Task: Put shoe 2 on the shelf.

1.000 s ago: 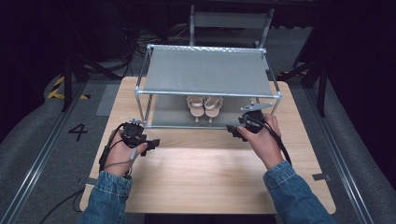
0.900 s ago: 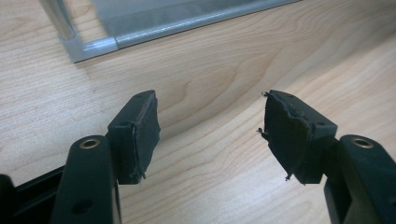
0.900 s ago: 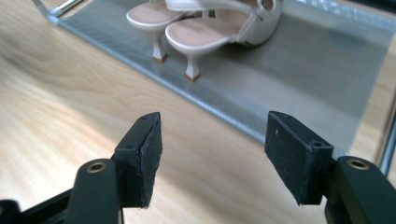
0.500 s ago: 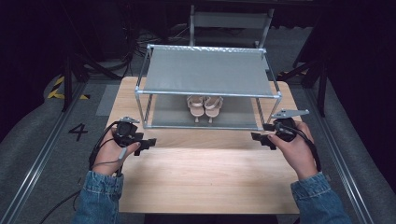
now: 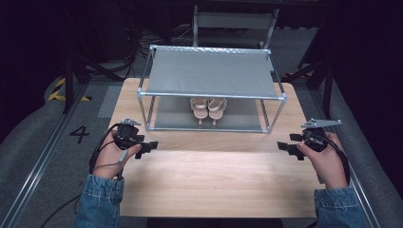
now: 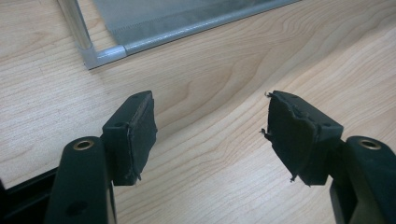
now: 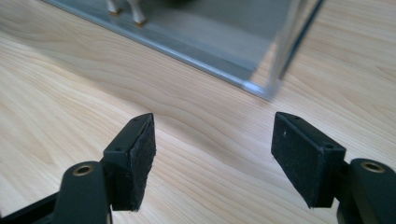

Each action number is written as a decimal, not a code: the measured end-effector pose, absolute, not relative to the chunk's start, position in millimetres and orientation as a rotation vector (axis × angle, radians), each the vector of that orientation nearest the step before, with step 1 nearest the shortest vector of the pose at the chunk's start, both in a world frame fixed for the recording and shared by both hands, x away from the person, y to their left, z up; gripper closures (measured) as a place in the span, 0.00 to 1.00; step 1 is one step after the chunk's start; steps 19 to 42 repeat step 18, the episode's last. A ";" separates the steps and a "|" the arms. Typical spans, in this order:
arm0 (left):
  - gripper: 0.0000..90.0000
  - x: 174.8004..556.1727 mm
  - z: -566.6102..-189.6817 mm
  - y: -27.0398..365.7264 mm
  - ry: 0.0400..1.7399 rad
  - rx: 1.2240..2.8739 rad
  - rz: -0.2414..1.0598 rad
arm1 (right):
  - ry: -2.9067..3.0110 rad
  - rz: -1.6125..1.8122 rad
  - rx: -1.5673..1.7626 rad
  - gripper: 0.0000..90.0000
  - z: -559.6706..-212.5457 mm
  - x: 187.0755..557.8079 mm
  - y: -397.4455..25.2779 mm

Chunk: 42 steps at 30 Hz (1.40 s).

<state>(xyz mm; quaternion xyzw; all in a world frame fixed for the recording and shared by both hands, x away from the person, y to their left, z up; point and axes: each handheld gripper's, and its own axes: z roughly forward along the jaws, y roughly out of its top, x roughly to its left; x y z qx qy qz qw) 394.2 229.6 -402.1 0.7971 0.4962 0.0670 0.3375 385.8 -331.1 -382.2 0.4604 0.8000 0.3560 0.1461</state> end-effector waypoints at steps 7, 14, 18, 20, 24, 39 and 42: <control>0.35 395.7 -406.6 234.1 1.324 2.089 0.157 | 2.297 0.945 1.364 0.32 -396.5 391.2 -353.2; 0.34 395.8 -406.5 234.4 1.327 2.099 0.160 | 2.282 0.898 1.372 0.31 -397.9 391.7 -355.2; 0.34 396.1 -406.9 233.7 1.331 2.110 0.163 | 2.282 0.880 1.370 0.31 -397.4 391.2 -353.9; 0.34 396.1 -406.9 233.7 1.331 2.110 0.163 | 2.282 0.880 1.370 0.31 -397.4 391.2 -353.9; 0.34 396.1 -406.9 233.7 1.331 2.110 0.163 | 2.282 0.880 1.370 0.31 -397.4 391.2 -353.9; 0.34 396.1 -406.9 233.7 1.331 2.110 0.163 | 2.282 0.880 1.370 0.31 -397.4 391.2 -353.9; 0.34 396.1 -406.9 233.7 1.331 2.110 0.163 | 2.282 0.880 1.370 0.31 -397.4 391.2 -353.9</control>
